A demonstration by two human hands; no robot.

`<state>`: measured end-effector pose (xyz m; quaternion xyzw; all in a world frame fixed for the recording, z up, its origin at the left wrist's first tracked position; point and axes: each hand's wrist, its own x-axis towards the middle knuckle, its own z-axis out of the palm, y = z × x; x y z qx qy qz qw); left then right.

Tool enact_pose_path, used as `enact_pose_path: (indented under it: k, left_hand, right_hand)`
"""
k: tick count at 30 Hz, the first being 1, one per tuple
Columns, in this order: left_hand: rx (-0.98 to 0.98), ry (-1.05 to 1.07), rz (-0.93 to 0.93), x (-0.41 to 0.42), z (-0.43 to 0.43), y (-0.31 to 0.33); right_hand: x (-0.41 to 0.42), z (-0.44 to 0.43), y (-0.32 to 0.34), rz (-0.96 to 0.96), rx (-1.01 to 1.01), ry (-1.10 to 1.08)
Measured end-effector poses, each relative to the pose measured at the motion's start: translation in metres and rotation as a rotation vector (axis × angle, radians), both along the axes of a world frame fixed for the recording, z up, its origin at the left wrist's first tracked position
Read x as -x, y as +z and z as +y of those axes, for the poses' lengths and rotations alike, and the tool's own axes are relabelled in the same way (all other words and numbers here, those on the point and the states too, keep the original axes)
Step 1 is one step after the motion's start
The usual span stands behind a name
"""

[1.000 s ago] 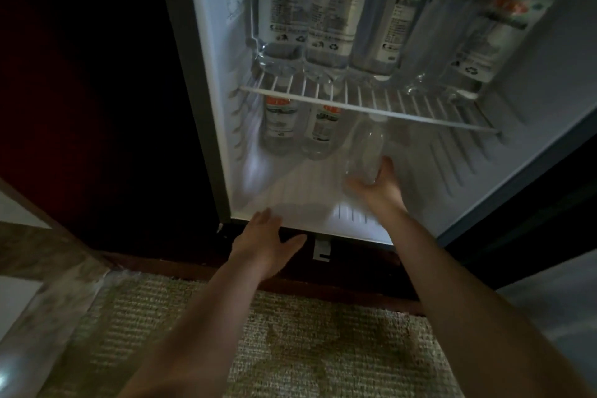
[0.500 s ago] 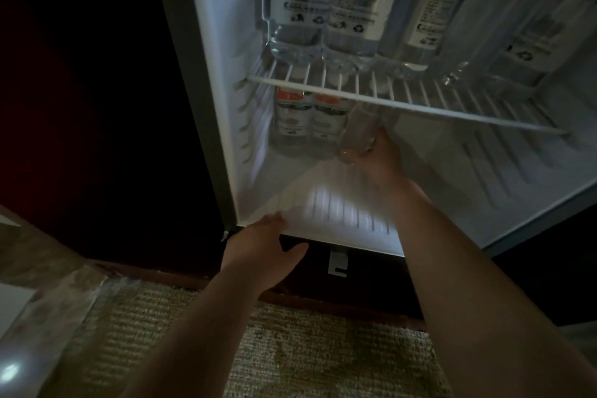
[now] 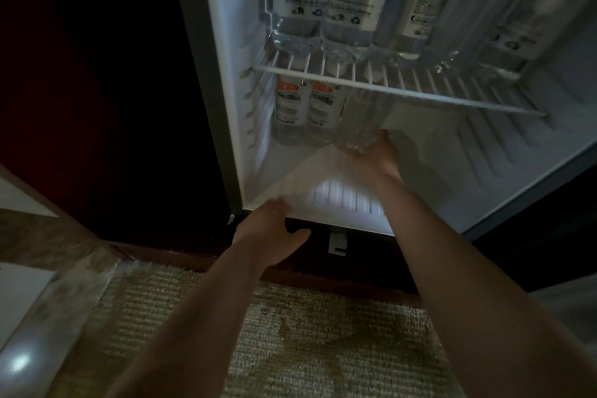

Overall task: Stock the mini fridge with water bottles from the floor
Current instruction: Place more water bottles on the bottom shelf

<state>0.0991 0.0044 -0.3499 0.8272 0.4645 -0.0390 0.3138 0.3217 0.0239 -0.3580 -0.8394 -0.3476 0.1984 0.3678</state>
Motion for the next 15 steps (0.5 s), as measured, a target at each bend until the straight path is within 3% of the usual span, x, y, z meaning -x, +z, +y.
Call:
enact_pose_path:
  k: [4, 7, 15]
  left_hand:
    - [-0.063, -0.015, -0.029, 0.004, -0.01, 0.011]
    - [-0.091, -0.01, -0.034, 0.003, -0.022, 0.033]
    - [0.114, -0.242, 0.21, 0.0, -0.082, 0.101]
  right_hand:
    - [0.019, -0.04, 0.012, -0.23, 0.224, 0.022]
    - [0.035, -0.07, 0.026, -0.137, 0.288, 0.132]
    - [0.079, -0.161, 0.115, 0.003, 0.401, 0.339]
